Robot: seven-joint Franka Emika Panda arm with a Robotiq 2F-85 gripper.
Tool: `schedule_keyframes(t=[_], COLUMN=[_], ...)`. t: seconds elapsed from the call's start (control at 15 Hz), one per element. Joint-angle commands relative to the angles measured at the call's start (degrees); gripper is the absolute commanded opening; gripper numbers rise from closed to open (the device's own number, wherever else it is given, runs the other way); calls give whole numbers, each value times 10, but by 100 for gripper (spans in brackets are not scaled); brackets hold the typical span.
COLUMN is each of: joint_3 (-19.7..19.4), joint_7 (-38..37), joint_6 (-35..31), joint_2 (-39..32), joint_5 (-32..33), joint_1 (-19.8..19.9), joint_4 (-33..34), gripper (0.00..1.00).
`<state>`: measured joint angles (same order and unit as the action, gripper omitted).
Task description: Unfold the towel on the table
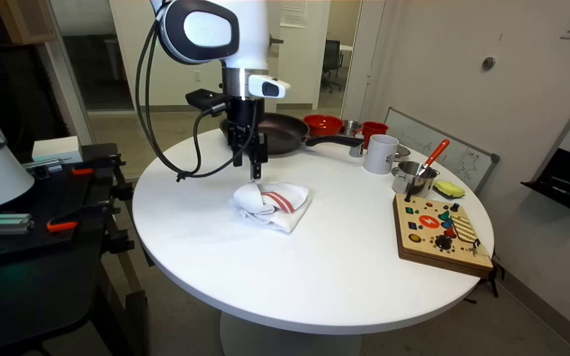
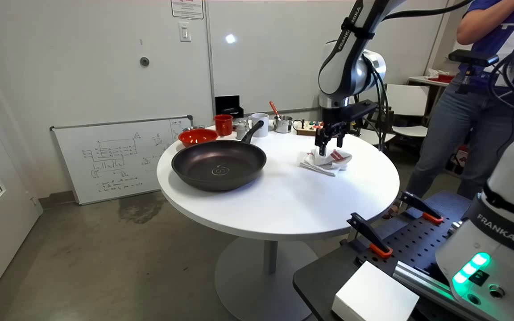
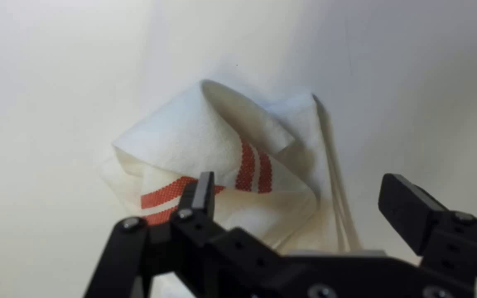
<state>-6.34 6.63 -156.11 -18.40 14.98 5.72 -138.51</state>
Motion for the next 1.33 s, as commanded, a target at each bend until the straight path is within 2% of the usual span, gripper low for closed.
schedule_keyframes(t=[0.0,0.4,0.67,0.8,1.0,1.27], joint_3=[43,70,90,84,72,51], joint_7=[144,310,419,441,457,435], joint_6=[36,-5,13,28,-2,-49], joint_2=[2,2,-7,-11,-13,-36], joint_5=[-44,-54,-72,-66,-52,-23], joint_1=[42,91,115,109,100,82], joint_4=[6,-3,3,7,-2,1], gripper=[100,100,100,100,100,100])
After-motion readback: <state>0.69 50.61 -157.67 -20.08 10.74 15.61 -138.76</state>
